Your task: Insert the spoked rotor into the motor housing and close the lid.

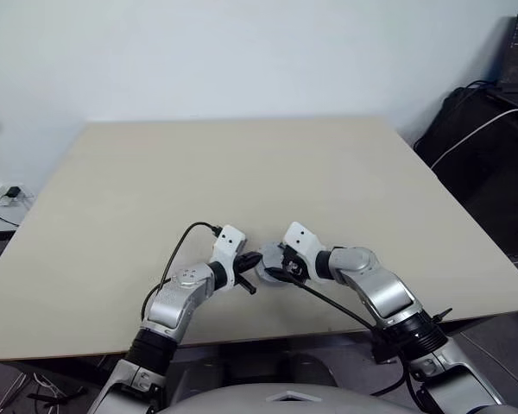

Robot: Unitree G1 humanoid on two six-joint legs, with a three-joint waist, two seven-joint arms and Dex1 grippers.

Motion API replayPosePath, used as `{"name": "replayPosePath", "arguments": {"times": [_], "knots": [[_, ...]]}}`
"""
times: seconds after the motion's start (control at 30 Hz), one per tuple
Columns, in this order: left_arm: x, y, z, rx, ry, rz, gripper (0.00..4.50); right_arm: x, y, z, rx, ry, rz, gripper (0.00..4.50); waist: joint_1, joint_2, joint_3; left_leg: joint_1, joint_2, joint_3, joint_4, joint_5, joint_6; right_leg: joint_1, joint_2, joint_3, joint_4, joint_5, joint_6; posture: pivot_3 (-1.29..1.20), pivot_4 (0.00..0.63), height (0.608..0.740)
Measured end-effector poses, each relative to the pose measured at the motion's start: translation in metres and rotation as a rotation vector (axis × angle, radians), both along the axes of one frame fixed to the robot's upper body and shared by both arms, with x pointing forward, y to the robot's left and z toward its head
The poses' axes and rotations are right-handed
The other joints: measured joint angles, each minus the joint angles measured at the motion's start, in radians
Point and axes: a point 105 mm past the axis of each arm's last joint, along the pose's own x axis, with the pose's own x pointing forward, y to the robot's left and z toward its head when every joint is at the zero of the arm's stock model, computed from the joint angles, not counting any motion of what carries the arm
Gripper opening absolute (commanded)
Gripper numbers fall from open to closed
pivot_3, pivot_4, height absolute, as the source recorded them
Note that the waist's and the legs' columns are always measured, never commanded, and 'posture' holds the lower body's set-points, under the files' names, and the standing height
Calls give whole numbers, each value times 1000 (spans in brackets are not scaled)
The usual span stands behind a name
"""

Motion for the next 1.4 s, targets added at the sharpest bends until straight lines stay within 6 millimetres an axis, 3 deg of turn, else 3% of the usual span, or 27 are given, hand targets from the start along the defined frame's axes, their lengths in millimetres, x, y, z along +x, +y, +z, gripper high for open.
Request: {"name": "replayPosePath", "arguments": {"times": [0.1,0.13,0.2,0.47,0.77,0.93,1.03,1.17,1.4], "knots": [[0,-1,0,-2,5,-2,0,0,0,0,-1,3,-2,3242,0,0,0,0,0,0,0,0,0,0,0,0,0,0,0,0,0,740],[0,-2,0,-2,8,-3,0,0,0,1,3,4,-2,3968,0,0,0,0,0,0,0,0,0,0,0,0,0,0,0,0,0,740],[0,-3,0,-4,10,-7,0,-1,-2,1,12,14,-11,4491,1,0,0,0,0,0,0,0,1,0,0,0,0,0,0,0,0,740],[-2,-6,2,-13,9,-26,0,-8,-12,3,20,35,-20,4491,14,0,0,-1,-1,0,-3,0,0,-1,0,0,-3,-1,-1,0,0,740],[-2,-4,2,-16,9,-21,0,-29,-52,15,157,57,-163,4491,28,-1,3,-2,-1,0,-5,-3,5,-2,-1,-1,-4,-2,-2,0,0,740],[-2,-4,2,-17,9,-22,0,-28,-70,22,247,70,-307,4491,28,-2,4,-2,-1,0,-5,-3,5,-2,-1,-1,-4,-2,-2,0,0,740],[-2,-5,2,-19,8,-23,0,-21,-71,17,355,121,-478,4491,27,-1,4,-2,-1,0,-6,-3,5,-3,-1,-1,-4,-2,-2,0,0,740],[-2,-8,4,-30,4,-30,0,-24,-65,-5,411,286,-634,4491,29,2,5,-3,-1,0,-6,-3,4,-3,-1,-1,-4,-2,-2,0,0,740],[-1,-9,5,-33,3,-34,0,-27,-51,-10,517,475,-711,4491,25,3,5,-2,-1,0,-7,-3,4,-3,-1,-1,-4,-3,-3,0,0,740]]}}
